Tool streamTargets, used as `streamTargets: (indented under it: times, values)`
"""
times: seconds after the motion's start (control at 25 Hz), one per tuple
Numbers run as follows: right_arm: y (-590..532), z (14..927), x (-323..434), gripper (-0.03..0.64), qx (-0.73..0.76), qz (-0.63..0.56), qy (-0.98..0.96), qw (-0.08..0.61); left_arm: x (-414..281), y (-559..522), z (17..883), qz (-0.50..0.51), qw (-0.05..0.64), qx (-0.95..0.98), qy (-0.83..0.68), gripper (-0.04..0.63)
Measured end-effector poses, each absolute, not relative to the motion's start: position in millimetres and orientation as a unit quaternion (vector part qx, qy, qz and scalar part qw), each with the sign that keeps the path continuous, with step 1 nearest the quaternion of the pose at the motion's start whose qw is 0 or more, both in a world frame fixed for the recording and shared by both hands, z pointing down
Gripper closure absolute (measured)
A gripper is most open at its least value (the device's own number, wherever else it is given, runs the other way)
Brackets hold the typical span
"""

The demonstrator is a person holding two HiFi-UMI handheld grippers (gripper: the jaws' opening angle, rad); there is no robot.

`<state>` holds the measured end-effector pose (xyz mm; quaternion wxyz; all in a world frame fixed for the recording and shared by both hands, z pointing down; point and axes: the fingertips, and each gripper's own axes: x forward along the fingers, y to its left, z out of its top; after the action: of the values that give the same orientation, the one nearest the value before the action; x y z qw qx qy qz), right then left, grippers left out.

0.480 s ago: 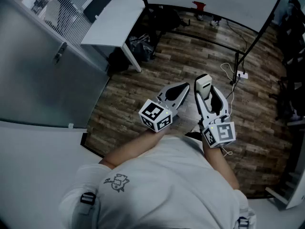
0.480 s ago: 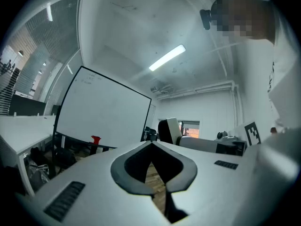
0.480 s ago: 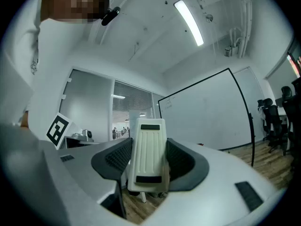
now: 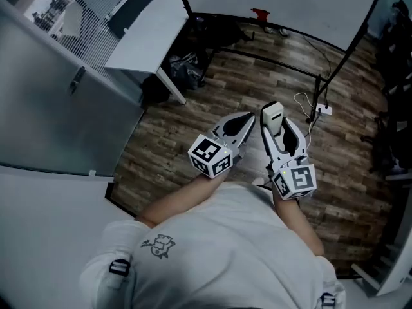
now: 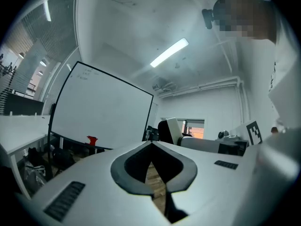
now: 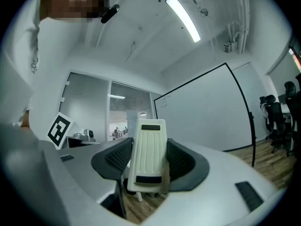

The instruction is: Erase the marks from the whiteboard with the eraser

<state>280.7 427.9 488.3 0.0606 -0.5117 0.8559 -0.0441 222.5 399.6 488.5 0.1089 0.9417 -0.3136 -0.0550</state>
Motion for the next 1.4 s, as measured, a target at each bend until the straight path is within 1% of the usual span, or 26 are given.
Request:
streamTargets:
  times: [0.28, 0.4, 0.76, 1.0, 1.24, 1.4]
  values:
    - [404, 480, 331, 0.38, -0.488, -0.032, 0.871, 0.054, 276, 378, 480, -0.066, 0.103, 0.937, -0.329, 0.588]
    - [396, 483, 341, 0.38, -0.481, -0.04, 0.874, 0.061, 283, 371, 484, -0.065, 0.106, 0.935, -0.333, 0.588]
    - [370, 487, 350, 0.38, -0.479, -0.037, 0.876, 0.05, 296, 342, 484, -0.07, 0.104, 0.935, -0.331, 0.588]
    - [331, 486, 347, 0.38, -0.494, -0.037, 0.867, 0.046, 290, 302, 480, -0.078, 0.105, 0.939, -0.319, 0.588]
    - [281, 488, 323, 0.38, -0.496, -0.036, 0.866, 0.04, 270, 247, 481, -0.08, 0.111, 0.939, -0.314, 0.588]
    - [242, 493, 308, 0.38, -0.496, -0.033, 0.867, 0.035, 255, 206, 479, -0.082, 0.101, 0.942, -0.309, 0.588]
